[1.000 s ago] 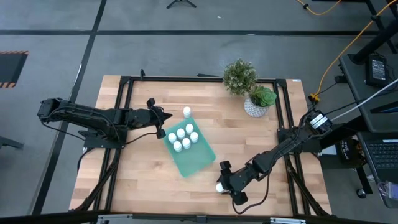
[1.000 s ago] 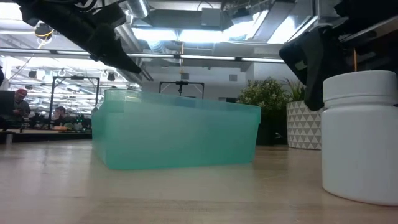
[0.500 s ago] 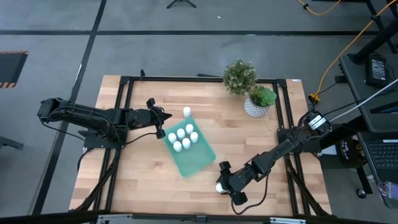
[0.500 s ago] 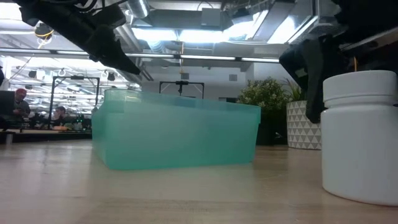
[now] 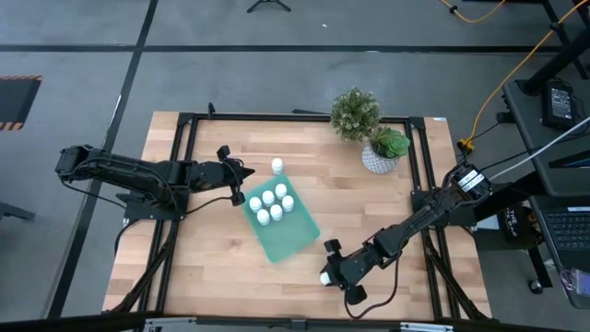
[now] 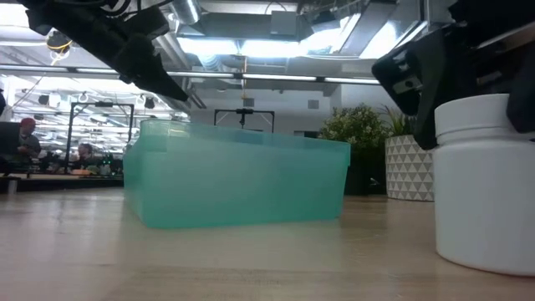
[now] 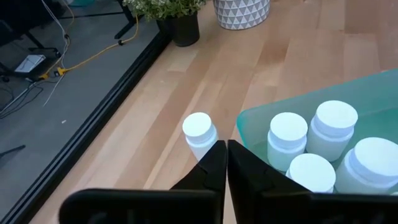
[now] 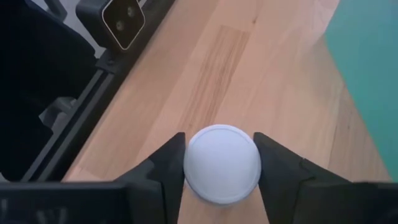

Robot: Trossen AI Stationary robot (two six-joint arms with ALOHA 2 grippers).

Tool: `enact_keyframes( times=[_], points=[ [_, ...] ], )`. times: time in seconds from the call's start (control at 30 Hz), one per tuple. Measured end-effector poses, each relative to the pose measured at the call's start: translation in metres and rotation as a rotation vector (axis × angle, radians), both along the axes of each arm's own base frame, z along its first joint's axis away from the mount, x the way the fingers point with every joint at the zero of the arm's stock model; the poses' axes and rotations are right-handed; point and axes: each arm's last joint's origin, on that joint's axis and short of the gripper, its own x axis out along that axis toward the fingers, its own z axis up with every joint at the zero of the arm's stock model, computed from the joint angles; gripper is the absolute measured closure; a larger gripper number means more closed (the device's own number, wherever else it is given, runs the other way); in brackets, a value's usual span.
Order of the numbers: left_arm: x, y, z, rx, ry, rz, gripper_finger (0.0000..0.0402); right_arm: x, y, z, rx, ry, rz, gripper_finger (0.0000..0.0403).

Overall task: Pick and place pill bottles into a basket
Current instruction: Put the white medicine bottle into the green bin

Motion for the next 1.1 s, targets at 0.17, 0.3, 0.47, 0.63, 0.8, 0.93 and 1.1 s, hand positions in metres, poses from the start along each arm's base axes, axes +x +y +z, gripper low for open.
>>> enact_keyframes(
  times=[0.17,0.3,0.47,0.63,0.8,0.93,1.1],
  points=[
    [0.0,0.0,0.0,0.0,0.0,0.0,0.0393,0.0,0.0,0.0,-0.005,0.006,0.0,0.0251],
    [0.0,0.0,0.0,0.0,0.0,0.0,0.0399,0.0,-0.001,0.0,-0.02,0.002,0.015,0.0251],
    [0.0,0.0,-0.001,0.0,0.007,0.0,0.0399,0.0,-0.009,0.007,-0.021,0.005,0.065,0.0251],
    [-0.002,0.0,-0.003,0.0,0.04,-0.001,0.0394,-0.002,-0.026,0.031,-0.018,-0.01,0.074,0.0251],
    [-0.002,-0.001,-0.004,0.022,0.066,-0.052,0.0399,-0.01,-0.047,0.06,-0.058,-0.06,0.086,0.0251],
    [-0.001,-0.003,-0.004,0.025,0.085,-0.134,0.0399,-0.015,-0.063,0.08,-0.112,-0.122,0.122,0.0251],
    [-0.001,-0.003,-0.004,0.041,0.094,-0.163,0.04,-0.014,-0.089,0.096,-0.11,-0.178,0.178,0.0251]
  ],
)
